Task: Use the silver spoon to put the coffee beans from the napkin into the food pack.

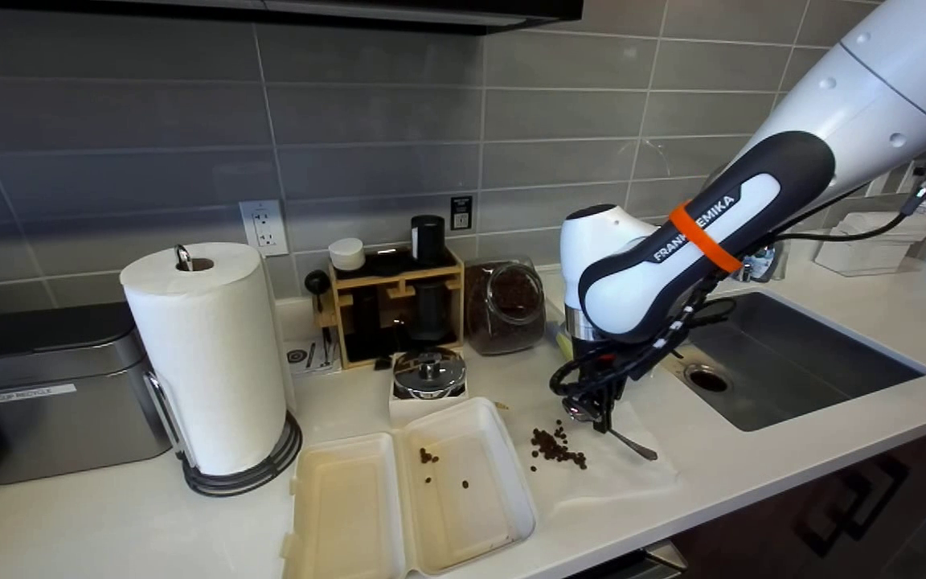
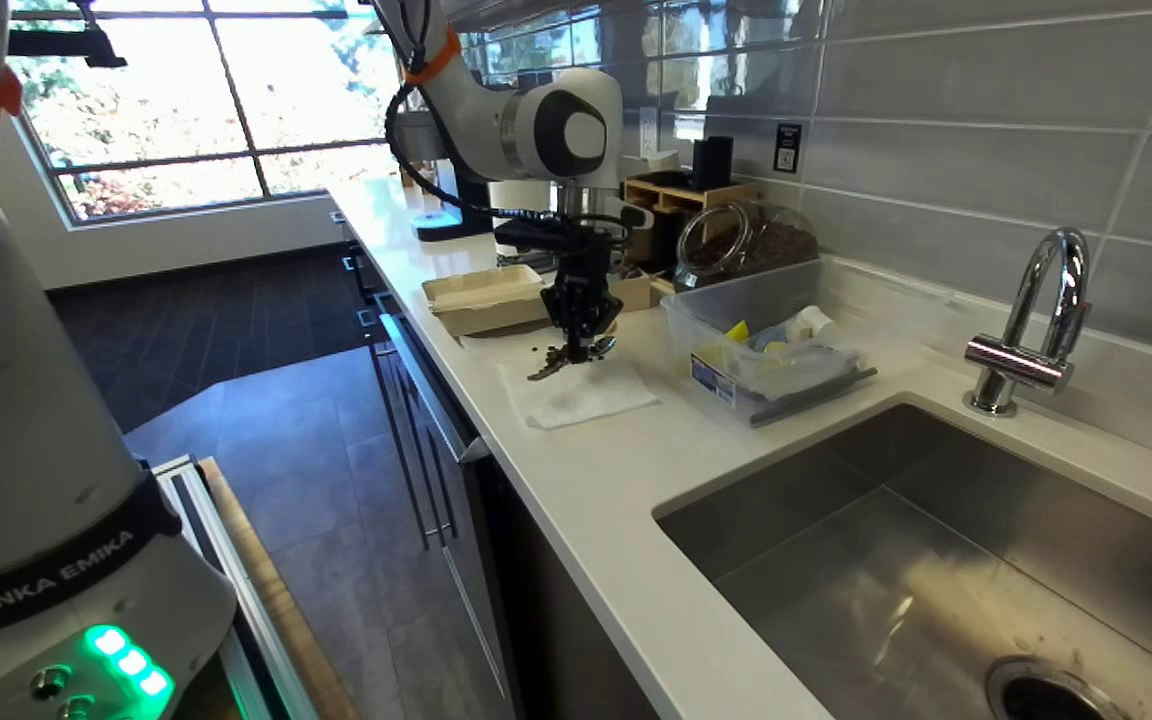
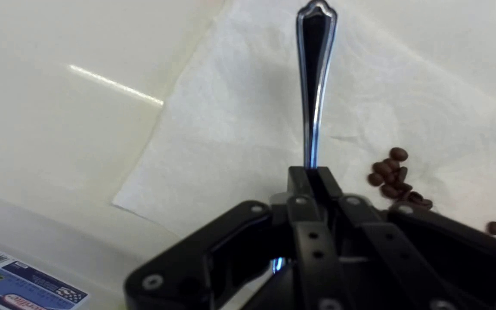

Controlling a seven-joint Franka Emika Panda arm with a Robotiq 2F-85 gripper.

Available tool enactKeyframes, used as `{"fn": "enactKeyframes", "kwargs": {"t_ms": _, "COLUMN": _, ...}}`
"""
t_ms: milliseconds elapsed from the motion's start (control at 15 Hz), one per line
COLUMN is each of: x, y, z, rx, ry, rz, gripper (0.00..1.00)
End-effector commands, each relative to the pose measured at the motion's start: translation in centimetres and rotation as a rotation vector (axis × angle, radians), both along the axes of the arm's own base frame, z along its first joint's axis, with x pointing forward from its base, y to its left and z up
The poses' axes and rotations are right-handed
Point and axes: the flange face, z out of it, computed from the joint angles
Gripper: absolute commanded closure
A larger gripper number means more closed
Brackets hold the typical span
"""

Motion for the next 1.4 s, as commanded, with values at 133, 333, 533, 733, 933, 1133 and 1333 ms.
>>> {"fn": "enactKeyframes", "kwargs": {"t_ms": 133, "x": 0.2, "y": -1.1, "z": -2.1, "rx": 0.031, "ry": -0.028, "rz": -0.054, "gripper": 0.98}}
{"fn": "enactKeyframes", "kwargs": {"t_ms": 333, "x": 0.1, "y": -1.2, "z": -2.9, "rx": 0.034, "ry": -0.024, "rz": -0.066, "gripper": 0.98}}
{"fn": "enactKeyframes", "kwargs": {"t_ms": 533, "x": 0.0, "y": -1.3, "z": -3.3, "rx": 0.032, "ry": -0.008, "rz": -0.061, "gripper": 0.70}}
{"fn": "enactKeyframes", "kwargs": {"t_ms": 733, "x": -0.3, "y": -1.2, "z": -2.3, "rx": 0.035, "ry": -0.013, "rz": -0.053, "gripper": 0.53}}
{"fn": "enactKeyframes", "kwargs": {"t_ms": 933, "x": -0.7, "y": -1.0, "z": -0.6, "rx": 0.026, "ry": -0.018, "rz": -0.053, "gripper": 0.29}}
{"fn": "enactKeyframes", "kwargs": {"t_ms": 1133, "x": -1.5, "y": -0.5, "z": 2.3, "rx": 0.007, "ry": -0.006, "rz": -0.074, "gripper": 0.07}}
{"fn": "enactKeyframes", "kwargs": {"t_ms": 1333, "x": -2.6, "y": -0.4, "z": 5.9, "rx": -0.003, "ry": 0.007, "rz": -0.130, "gripper": 0.00}}
